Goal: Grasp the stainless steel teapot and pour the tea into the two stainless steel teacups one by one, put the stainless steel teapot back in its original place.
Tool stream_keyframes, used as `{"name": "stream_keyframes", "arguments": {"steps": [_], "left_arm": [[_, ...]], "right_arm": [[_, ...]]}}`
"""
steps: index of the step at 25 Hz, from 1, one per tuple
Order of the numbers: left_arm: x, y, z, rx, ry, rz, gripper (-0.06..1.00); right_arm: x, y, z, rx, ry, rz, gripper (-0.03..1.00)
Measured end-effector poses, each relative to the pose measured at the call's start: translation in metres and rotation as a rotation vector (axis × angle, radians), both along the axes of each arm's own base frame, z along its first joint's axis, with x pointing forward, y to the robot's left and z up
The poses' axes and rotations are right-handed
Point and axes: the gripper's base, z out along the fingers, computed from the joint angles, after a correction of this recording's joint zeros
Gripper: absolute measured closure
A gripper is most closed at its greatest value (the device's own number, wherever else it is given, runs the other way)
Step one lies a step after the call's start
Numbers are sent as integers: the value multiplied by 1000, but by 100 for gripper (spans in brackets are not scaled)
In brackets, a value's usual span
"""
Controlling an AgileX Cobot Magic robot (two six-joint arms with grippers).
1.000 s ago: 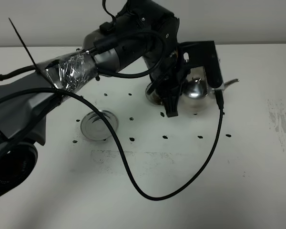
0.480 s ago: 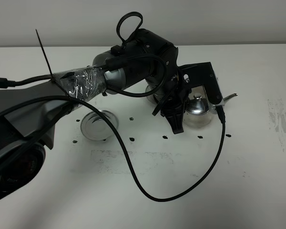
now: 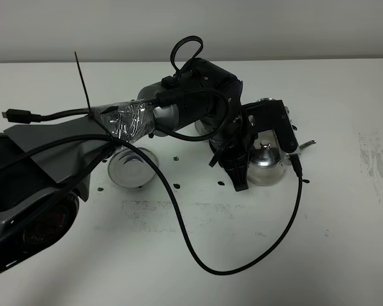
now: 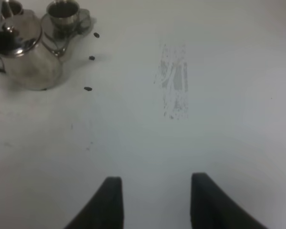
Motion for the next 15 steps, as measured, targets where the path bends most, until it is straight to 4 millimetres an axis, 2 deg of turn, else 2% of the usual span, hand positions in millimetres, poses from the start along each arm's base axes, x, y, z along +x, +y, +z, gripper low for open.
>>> {"name": "stream_keyframes", "arguments": {"steps": [5, 7, 11, 15], "left_arm": [[0, 0, 1, 5, 4, 0, 77], [0, 3, 8, 18, -19, -8, 77], [5, 18, 42, 46, -88, -9, 77], [20, 49, 75, 85, -163, -9, 77]], "right_arm": [[0, 0, 0, 0, 0, 0, 64], [0, 0, 0, 0, 0, 0, 64], [0, 0, 0, 0, 0, 0, 64], [0, 0, 0, 0, 0, 0, 64]]}}
